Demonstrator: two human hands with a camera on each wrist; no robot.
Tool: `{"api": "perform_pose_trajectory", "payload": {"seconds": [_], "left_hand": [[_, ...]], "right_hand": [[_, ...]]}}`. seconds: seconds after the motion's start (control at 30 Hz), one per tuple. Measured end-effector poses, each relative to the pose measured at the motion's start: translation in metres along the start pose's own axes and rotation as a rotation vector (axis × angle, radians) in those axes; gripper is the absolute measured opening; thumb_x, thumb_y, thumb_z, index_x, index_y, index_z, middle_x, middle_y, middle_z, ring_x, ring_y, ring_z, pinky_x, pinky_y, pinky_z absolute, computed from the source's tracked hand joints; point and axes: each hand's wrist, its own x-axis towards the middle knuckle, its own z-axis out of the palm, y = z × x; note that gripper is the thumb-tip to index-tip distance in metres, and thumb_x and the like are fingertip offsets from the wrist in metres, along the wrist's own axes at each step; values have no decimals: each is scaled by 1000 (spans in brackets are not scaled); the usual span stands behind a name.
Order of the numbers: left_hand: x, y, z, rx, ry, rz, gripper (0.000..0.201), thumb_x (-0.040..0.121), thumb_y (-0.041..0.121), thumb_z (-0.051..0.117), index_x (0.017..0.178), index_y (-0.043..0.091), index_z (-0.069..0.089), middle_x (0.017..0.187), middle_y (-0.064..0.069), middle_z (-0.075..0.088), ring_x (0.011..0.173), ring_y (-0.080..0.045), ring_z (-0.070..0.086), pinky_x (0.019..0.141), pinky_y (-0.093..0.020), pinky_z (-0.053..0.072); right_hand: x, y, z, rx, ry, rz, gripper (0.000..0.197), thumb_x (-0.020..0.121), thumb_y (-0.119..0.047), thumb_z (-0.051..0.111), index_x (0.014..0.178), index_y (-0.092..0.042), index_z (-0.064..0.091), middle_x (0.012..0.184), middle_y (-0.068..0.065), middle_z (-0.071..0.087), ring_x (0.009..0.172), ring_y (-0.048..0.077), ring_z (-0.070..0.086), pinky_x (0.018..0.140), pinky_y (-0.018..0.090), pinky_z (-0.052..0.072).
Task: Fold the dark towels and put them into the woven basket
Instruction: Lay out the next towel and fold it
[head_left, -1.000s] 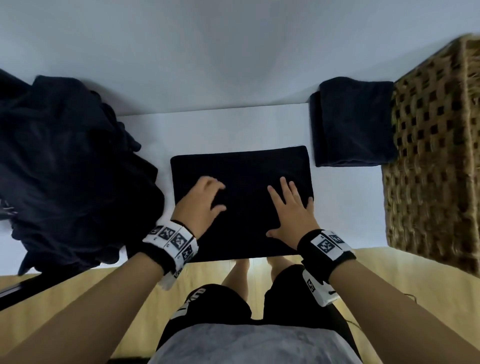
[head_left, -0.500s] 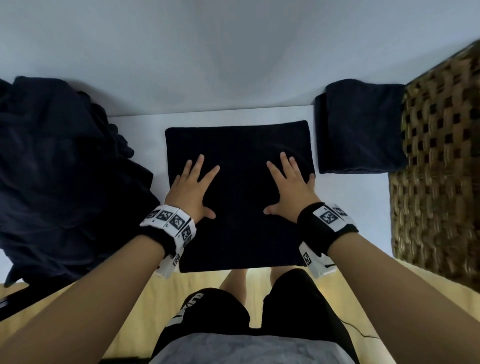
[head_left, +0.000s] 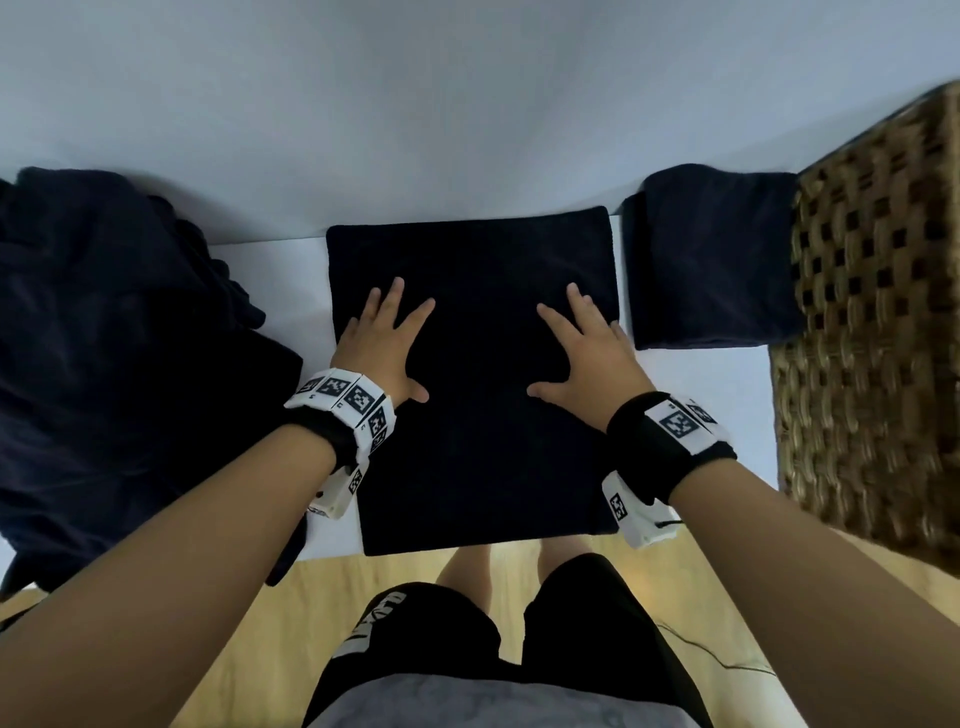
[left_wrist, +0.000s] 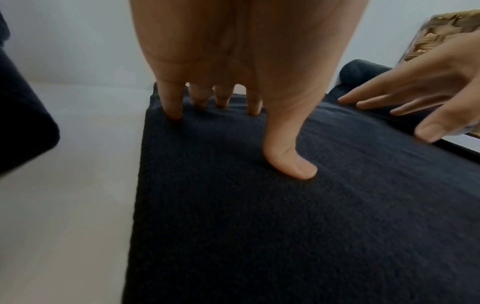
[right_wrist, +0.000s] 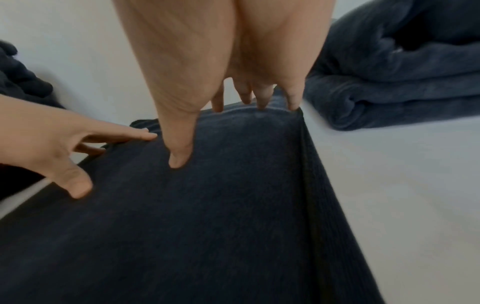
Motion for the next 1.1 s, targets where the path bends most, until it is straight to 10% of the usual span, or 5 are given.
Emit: {"api": "perform_pose_trajectory", "payload": {"seconds": [0.17, 0.3, 0.47, 0.77, 1.1], "left_hand": [[-12, 14, 0, 48, 77, -60, 113, 69, 33, 86, 154, 26, 12, 162, -16, -7, 150, -32, 2, 120, -47, 13], [-29, 32, 10, 68, 297, -103, 70, 68, 24, 87, 124, 8, 49, 127, -21, 46, 110, -35, 51, 89, -43, 44], [-53, 47, 40, -7, 311, -161, 18, 95, 16, 57, 107, 3, 52, 105, -17, 57, 89, -34, 59, 69, -38, 36], [-156, 45, 88, -465, 578, -204, 12, 95, 17, 54, 98, 7, 62, 102, -10, 56, 85, -25, 57, 75, -37, 48], [-192, 35, 169, -691, 320, -712, 31, 91, 30, 60, 85, 2, 71, 79, -10, 70, 74, -25, 59, 68, -28, 42]], "right_hand": [[-73, 16, 16, 225, 89, 235, 11, 86, -21, 65, 93, -13, 68, 98, 4, 64, 96, 25, 61, 83, 35, 52], [-129, 41, 51, 227, -184, 535, 25, 85, -38, 67, 88, -13, 66, 91, 7, 68, 80, 21, 60, 72, 30, 52], [-158, 49, 96, 323, -147, 603, 46, 82, -54, 65, 73, -9, 68, 73, 7, 69, 72, 22, 67, 58, 28, 49], [-166, 48, 126, 457, 95, 565, 46, 85, -51, 62, 59, -14, 66, 59, 0, 65, 69, 18, 63, 55, 24, 40], [-159, 32, 130, 370, 238, 449, 18, 80, -31, 61, 69, -16, 59, 61, -1, 60, 64, 17, 57, 59, 30, 49]]}}
